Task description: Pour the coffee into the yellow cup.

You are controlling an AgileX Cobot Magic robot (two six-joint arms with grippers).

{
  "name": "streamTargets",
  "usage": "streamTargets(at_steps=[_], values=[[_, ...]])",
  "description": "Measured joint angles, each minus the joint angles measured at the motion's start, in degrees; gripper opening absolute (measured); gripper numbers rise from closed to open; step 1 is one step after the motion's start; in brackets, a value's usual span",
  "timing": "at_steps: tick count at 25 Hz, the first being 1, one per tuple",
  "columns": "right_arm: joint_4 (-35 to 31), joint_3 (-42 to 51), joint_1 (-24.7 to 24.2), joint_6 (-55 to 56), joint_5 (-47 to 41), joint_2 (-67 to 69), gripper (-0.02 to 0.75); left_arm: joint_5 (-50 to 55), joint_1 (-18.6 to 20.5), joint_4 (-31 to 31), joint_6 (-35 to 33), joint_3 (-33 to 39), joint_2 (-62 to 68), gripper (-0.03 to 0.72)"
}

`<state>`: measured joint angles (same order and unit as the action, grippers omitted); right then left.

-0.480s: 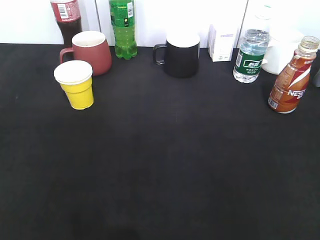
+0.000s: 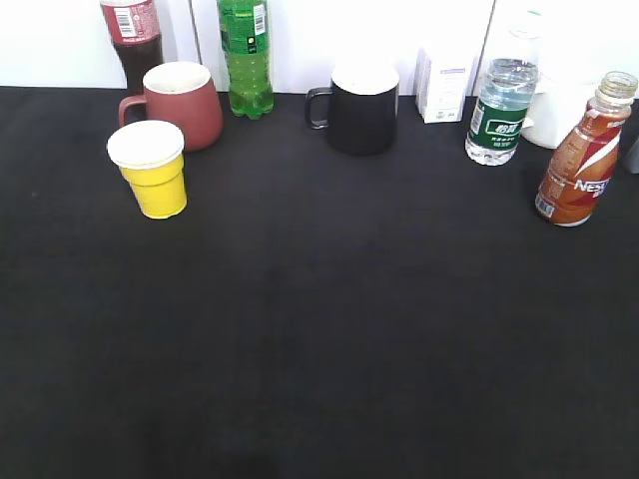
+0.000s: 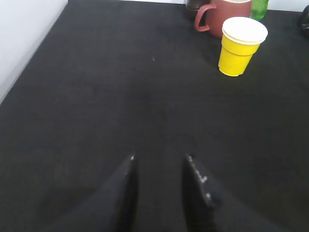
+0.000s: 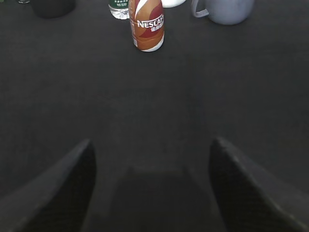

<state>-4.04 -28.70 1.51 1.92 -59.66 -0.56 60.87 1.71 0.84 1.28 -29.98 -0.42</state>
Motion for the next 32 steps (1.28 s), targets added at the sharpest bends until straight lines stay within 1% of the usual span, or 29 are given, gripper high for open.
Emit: streamTargets(at_steps=[1,2,3,4,6,9,11,13,14,15,17,18,19,21,23,24,26,28,29,30,31,32], values=[[0.0,0.0,0.0,0.0,0.0,0.0,0.571,0.0,0.0,0.0,0.0,0.0,0.0,0.362],[0.0,0.0,0.0,0.0,0.0,0.0,0.571,-0.05,0.0,0.0,0.0,0.0,0.0,0.452],[0.0,0.0,0.0,0.0,0.0,0.0,0.571,-0.39,0.0,0.0,0.0,-0.27,0.24,0.513],[0.0,0.0,0.0,0.0,0.0,0.0,0.571,-2.26,0.0,0.0,0.0,-1.06,2.04,0.545],[0.0,0.0,0.0,0.0,0.0,0.0,0.571,-9.61,0.0,0.05,-0.71,-3.06,9.47,0.561],[0.0,0.0,0.0,0.0,0.0,0.0,0.571,-31.4,0.0,1.34,-1.28,-4.14,22.79,0.563],[0.0,0.0,0.0,0.0,0.0,0.0,0.571,-45.27,-0.59,4.73,-6.33,-4.14,30.16,0.563],[0.0,0.0,0.0,0.0,0.0,0.0,0.571,-56.01,-4.71,4.74,-7.95,-4.14,36.68,0.563],[0.0,0.0,0.0,0.0,0.0,0.0,0.571,-60.87,-8.03,4.74,-7.96,-3.58,39.64,0.563],[0.0,0.0,0.0,0.0,0.0,0.0,0.571,-66.57,-11.22,5.17,-8.09,-1.41,42.65,0.563],[0.0,0.0,0.0,0.0,0.0,0.0,0.571,-80.88,-16.73,5.12,-8.1,6.08,50.04,0.563],[0.0,0.0,0.0,0.0,0.0,0.0,0.571,-87.81,-18.64,5.12,-8.1,10.48,52.81,0.563],[-0.02,0.0,0.0,0.0,0.0,0.0,0.571,-93.4,-20.49,5.12,-8.1,13.43,55.95,0.563],[-0.02,0.0,0.0,0.0,0.0,0.0,0.571,-98.68,-22.77,5.12,-8.1,15.24,63.61,0.563],[-0.02,0.0,0.0,0.0,0.0,0.0,0.571,-102.62,-23.27,4.84,-8.1,15.24,72.04,0.562],[-0.02,0.0,0.0,0.0,0.0,0.0,0.571,-104.88,-23.27,3.74,-8.1,15.24,76.35,0.555],[-0.02,0.0,0.0,0.0,0.0,0.0,0.571,-110.84,-23.27,2.81,-4.02,15.24,84.29,0.529],[-0.02,0.0,0.0,0.01,0.0,0.0,0.571,-122.58,-23.27,0.8,-1.28,15.24,91.52,0.528],[-0.02,0.0,0.0,0.01,0.0,0.0,0.571,-127.37,-23.27,0.38,-0.5,14.94,95.02,0.559],[-0.02,0.0,0.0,0.01,0.0,0.0,0.571,-128.51,-23.27,0.38,0.81,13.77,98.03,0.62],[-0.02,0.0,0.0,0.01,0.0,0.0,0.571,-128.65,-23.27,0.38,1.49,11.87,100.86,0.662],[-0.02,0.0,0.0,0.01,0.0,0.0,0.571,-128.46,-23.27,0.38,1.6,9.94,102.9,0.675]])
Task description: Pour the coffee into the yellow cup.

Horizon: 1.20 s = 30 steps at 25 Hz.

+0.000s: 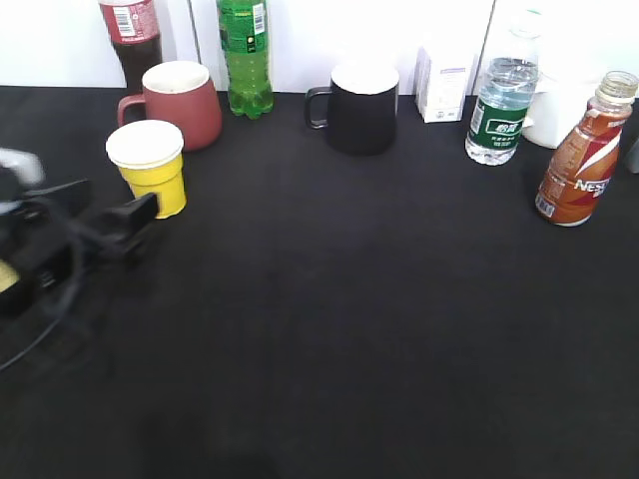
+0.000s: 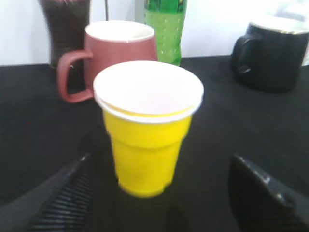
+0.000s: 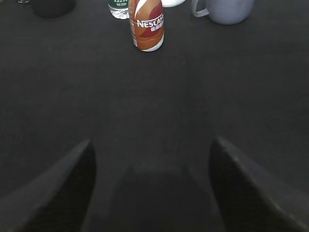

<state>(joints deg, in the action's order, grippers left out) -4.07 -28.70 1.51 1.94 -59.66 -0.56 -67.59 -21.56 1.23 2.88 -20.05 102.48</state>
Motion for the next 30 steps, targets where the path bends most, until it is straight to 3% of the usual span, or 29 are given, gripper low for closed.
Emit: streamTargets(at_steps=[10,15,19,22,27,30], values=[[0.0,0.0,0.0,-0.01,0.0,0.0,0.571,3.56,0.61,0.13,3.16,-17.52,15.96,0.659],[0.0,0.0,0.0,-0.01,0.0,0.0,0.571,4.2,0.61,0.13,3.2,-18.15,16.31,0.505],[0.0,0.0,0.0,-0.01,0.0,0.0,0.571,4.59,0.61,-4.83,3.2,-18.15,16.31,0.468],[0.0,0.0,0.0,-0.01,0.0,0.0,0.571,6.13,0.61,-14.58,4.31,-19.82,14.47,0.468],[0.0,0.0,0.0,-0.01,0.0,0.0,0.571,9.38,0.08,-41.91,21.8,-32.44,13.73,0.468],[0.0,0.0,0.0,-0.01,0.0,0.0,0.571,9.27,-4.18,-50.03,26.51,-34.74,13.73,0.467]])
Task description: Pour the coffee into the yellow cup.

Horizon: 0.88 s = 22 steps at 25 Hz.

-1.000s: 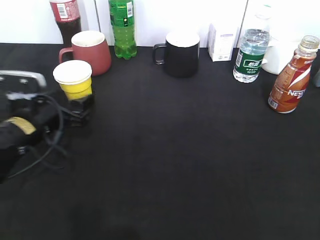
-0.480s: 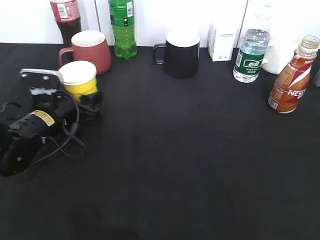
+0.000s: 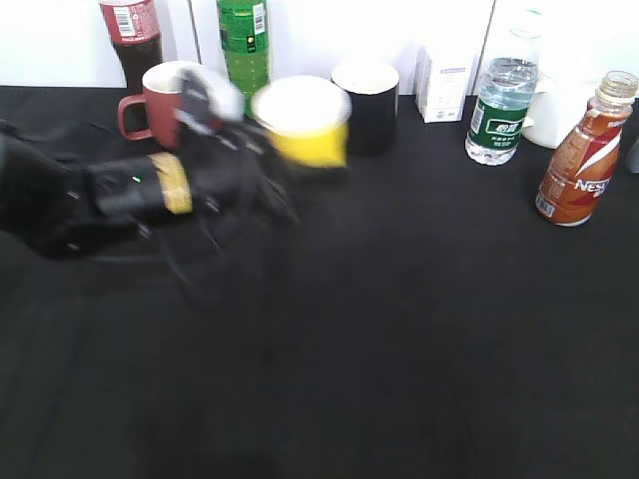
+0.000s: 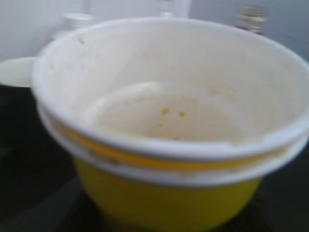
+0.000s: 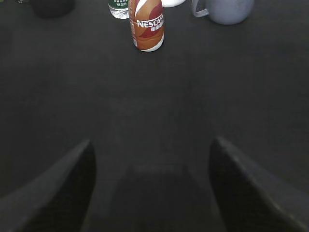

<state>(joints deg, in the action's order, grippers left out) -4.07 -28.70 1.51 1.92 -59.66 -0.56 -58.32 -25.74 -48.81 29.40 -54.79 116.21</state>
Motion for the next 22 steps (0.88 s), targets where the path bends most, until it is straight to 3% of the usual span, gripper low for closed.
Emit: streamTargets(at_steps=[4,12,13,18,22], values=[[0.0,0.0,0.0,0.0,0.0,0.0,0.571,0.47,-5.99,-3.17,0.25,0.0,0.0,0.461],[-0.52,-0.3,0.0,0.07,0.69,0.12,0.571,7.91,-6.12,-4.15,0.27,0.0,0.0,0.461],[-0.73,-0.98,0.0,0.07,4.49,2.06,0.571,7.97,-6.12,-4.15,0.27,0.0,0.0,0.461],[-1.95,0.63,0.0,-1.92,41.36,28.26,0.571,7.97,-6.12,-4.19,0.27,0.0,0.0,0.461],[-1.84,18.75,0.0,-2.23,81.29,39.58,0.571,7.85,-6.12,-4.19,0.27,0.0,0.0,0.461]])
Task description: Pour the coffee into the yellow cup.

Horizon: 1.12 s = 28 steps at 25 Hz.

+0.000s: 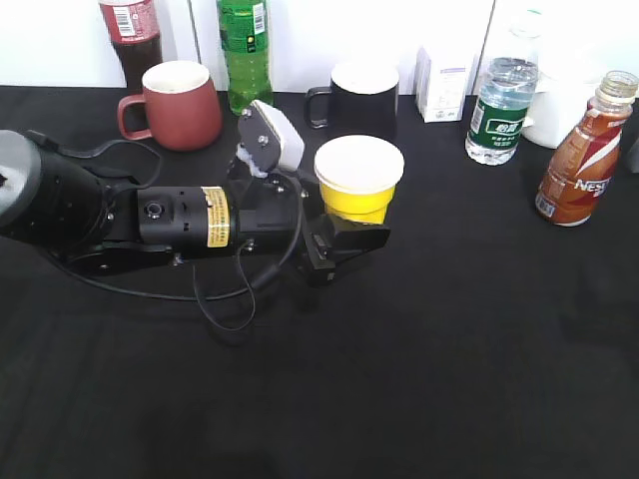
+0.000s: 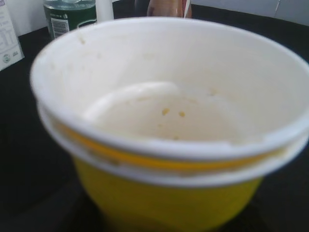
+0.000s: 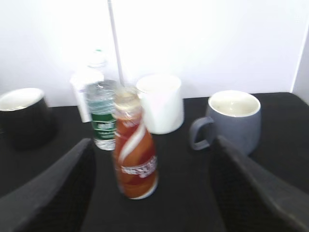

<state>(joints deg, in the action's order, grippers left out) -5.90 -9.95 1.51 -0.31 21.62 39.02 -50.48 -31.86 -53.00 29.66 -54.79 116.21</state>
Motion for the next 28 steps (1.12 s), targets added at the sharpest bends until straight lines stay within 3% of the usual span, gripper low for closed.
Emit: streamTargets(at_steps=[7,9,11,14,20,26,28], values=[[0.59,2.37,0.0,1.68,20.24,23.13,0.571,-0.15,0.0,0.0,0.0,0.0,0.0,0.46],[3.31,2.37,0.0,4.14,27.24,31.76,0.571,-0.15,0.0,0.0,0.0,0.0,0.0,0.46],[10.28,1.07,0.0,4.53,32.87,40.75,0.587,-0.15,0.0,0.0,0.0,0.0,0.0,0.46],[17.55,-4.39,0.0,5.75,33.19,51.88,0.661,-0.22,0.0,0.0,0.0,0.0,0.0,0.46],[12.13,-12.99,0.0,4.13,35.27,63.36,0.664,-1.95,0.0,-0.02,0.0,0.0,0.0,0.46],[11.84,-21.96,0.0,4.11,38.94,73.78,0.664,-2.24,0.0,-0.02,0.0,0.0,0.0,0.46],[11.83,-22.42,0.0,4.11,44.04,76.4,0.638,-2.24,0.0,-0.07,0.0,0.0,0.0,0.46]])
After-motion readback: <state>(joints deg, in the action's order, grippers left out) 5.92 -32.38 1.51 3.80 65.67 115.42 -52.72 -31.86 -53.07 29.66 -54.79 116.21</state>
